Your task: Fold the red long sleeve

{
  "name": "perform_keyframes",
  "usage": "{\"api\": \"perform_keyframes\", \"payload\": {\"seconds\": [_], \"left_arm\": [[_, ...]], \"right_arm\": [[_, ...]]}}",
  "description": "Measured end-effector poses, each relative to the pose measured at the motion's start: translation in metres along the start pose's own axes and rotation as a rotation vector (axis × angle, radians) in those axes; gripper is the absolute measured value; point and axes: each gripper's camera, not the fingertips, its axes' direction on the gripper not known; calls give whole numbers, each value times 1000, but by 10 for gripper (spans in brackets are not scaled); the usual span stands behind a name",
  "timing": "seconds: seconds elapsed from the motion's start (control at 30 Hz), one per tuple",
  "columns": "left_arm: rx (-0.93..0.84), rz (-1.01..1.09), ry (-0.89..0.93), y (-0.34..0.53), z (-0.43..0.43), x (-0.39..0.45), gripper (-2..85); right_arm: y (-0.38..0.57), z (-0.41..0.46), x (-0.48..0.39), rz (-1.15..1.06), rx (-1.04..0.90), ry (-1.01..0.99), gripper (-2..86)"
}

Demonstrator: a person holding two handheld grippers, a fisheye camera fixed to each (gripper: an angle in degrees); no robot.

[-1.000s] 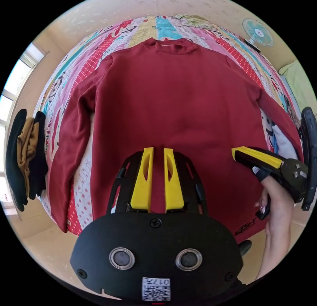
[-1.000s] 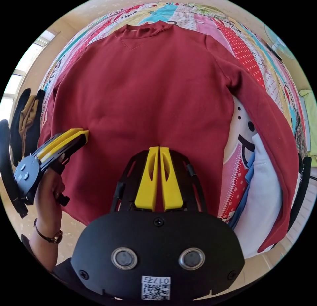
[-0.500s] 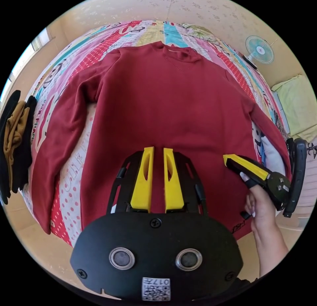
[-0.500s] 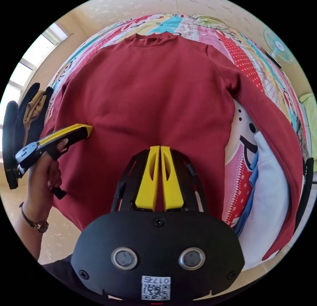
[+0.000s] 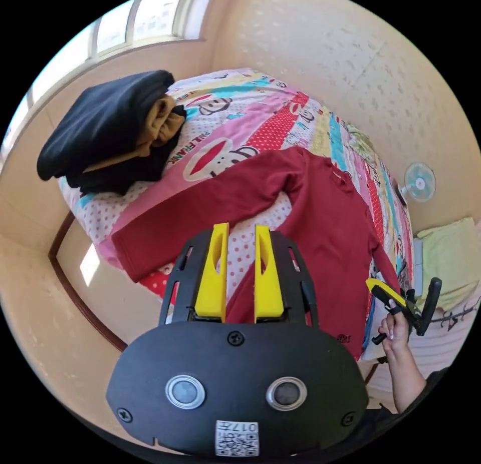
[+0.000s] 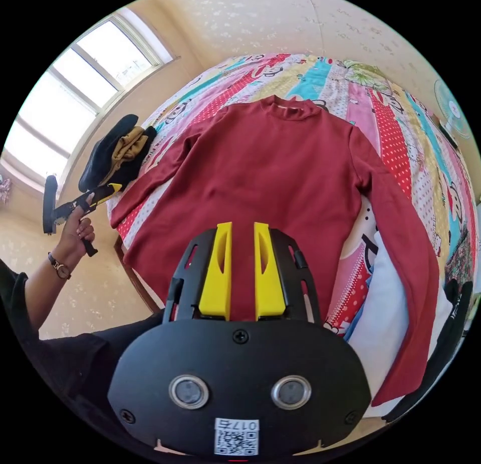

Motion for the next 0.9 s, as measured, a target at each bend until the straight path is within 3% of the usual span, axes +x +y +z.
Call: {"api": "perform_keyframes", "payload": {"seconds": [0.13, 0.27, 0.4, 0.6, 0.7, 0.83, 0.9], "left_arm": [[-58, -308, 98, 15, 5, -88, 110], [-60, -542, 80, 34, 14, -153, 139], [-75, -619, 107, 30, 30, -197, 134], [-284, -518, 160, -6, 43, -231, 94], [-254, -411, 270, -21, -1, -231, 54], [-119, -170, 227, -52, -81, -213, 36], [-70, -78, 258, -66, -103, -204, 31]], "right_arm": [[-17, 17, -50, -127, 12, -83, 82], [-50, 44, -120, -330, 23, -192, 91], [-80, 79, -190, -510, -25, -251, 100], [-89, 143, -291, -818, -219, -293, 127], [-81, 145, -320, -908, -232, -323, 137], [-72, 117, -347, -1068, -175, -353, 134], [-72, 99, -353, -1077, -67, -277, 120]]}}
